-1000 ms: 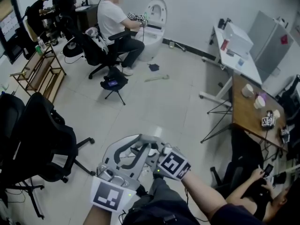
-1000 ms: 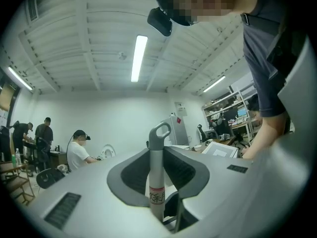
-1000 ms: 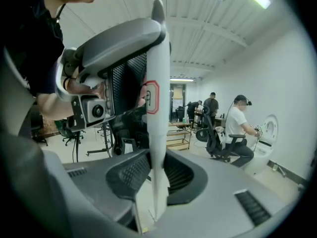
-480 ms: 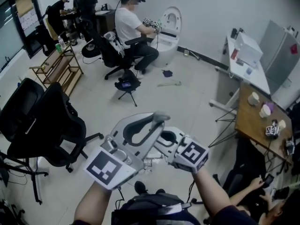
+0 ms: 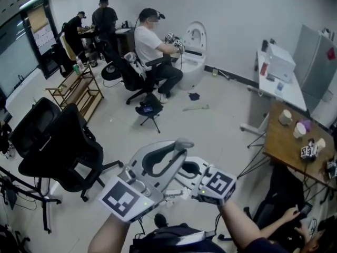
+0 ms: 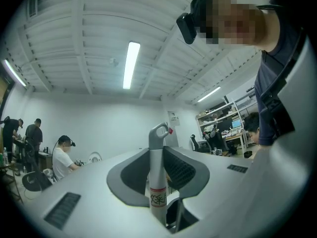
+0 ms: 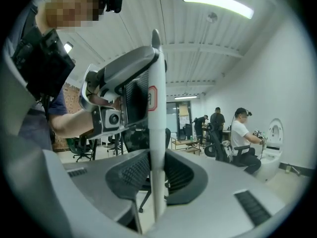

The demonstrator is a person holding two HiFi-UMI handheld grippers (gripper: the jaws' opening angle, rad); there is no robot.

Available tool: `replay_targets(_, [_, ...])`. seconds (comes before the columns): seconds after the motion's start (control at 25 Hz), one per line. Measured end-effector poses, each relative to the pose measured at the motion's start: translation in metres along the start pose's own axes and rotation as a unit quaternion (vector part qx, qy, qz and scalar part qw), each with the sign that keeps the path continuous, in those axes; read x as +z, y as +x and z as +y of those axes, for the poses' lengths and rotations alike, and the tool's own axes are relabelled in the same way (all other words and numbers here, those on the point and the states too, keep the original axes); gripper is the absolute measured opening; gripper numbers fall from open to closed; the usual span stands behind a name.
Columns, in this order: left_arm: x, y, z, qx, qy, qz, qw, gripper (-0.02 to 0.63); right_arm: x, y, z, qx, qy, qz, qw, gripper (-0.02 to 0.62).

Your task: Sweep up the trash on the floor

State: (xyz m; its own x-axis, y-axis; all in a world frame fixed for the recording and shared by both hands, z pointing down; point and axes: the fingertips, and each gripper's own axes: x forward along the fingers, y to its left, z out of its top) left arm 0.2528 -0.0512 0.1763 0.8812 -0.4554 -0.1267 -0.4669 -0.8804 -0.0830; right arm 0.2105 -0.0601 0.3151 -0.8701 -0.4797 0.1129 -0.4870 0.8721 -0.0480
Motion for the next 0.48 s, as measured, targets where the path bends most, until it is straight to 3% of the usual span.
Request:
replay_targets(0.2, [0.012,0.004,-0.022,-0.013,-0.007,-0.006,0.9999,0.087,0.008,-0.022,0.012,0.015,0.001,-0.029,0.999,0.103])
replay_targets(0.48, [0.021,0.011,-0.037,-0.054,0.016,0.004,0.9984,0.116,0.020,-0.047,0.017,0.027,0.017,-0.068,0.997,0.102])
